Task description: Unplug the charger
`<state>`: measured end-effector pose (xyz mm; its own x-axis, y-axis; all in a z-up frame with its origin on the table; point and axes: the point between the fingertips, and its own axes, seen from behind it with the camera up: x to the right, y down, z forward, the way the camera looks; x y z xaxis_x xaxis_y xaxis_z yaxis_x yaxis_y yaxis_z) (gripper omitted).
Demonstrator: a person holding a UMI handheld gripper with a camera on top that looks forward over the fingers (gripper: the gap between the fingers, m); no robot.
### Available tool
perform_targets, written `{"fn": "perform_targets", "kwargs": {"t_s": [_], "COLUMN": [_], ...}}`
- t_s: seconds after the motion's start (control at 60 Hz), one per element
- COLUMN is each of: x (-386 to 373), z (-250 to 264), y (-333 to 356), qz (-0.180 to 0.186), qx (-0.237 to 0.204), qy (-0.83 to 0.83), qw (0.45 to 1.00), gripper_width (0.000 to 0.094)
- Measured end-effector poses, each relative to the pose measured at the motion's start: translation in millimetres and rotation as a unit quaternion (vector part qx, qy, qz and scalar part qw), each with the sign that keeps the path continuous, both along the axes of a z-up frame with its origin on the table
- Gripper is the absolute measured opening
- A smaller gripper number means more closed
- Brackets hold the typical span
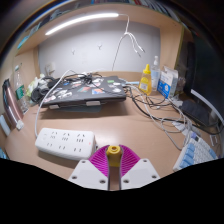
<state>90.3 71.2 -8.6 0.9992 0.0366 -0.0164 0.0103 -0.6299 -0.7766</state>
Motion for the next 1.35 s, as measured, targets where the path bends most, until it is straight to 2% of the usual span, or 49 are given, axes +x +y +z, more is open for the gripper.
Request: {"fn": "perform_targets", "kwargs": {"t_s": [0.25,0.417,0.433,0.45,0.5,0.517,0.533,0.583,0.6,0.617,0.667,0.783,0.917,1.15,1.35], "x": [-0.2,-1.1,-2.0,-3.2,-2.7,-0.1,4.3,15.9,18.6,19.8,16.9,3.7,11.1,14.8,32.6], "z": [-6.8,-6.5,-6.4,-6.1,-4.9,-4.3,-3.2,1.0,2.9,5.0,13.4,37.7,62.5,77.8,73.9], "y": [16.1,20.1,20.2,20.2,21.1,21.5,22.2,21.9,21.0,19.9,16.1,-0.5,-31.5,-109.6,-145.8], "qz": [0.010,0.012,0.012,0.013,0.010,0.007,0.002,-0.013,-0.016,-0.018,-0.017,0.003,0.003,0.027,0.019], "qx": [-0.022,-0.019,-0.019,-0.017,-0.010,-0.006,-0.002,0.007,0.010,0.013,0.022,0.044,0.067,0.068,0.071], "qy": [-0.002,-0.003,-0.002,0.000,0.000,-0.004,-0.011,-0.027,-0.028,-0.026,-0.006,0.051,0.043,0.040,0.060], "qw": [1.000,1.000,1.000,1.000,1.000,1.000,1.000,1.000,0.999,0.999,1.000,0.998,0.997,0.996,0.995], "gripper_width": [0.0304,0.0337,0.0359,0.0429,0.0492,0.0557,0.0667,0.0845,0.0853,0.0933,0.0873,0.0877,0.0872,0.0873,0.0876]}}
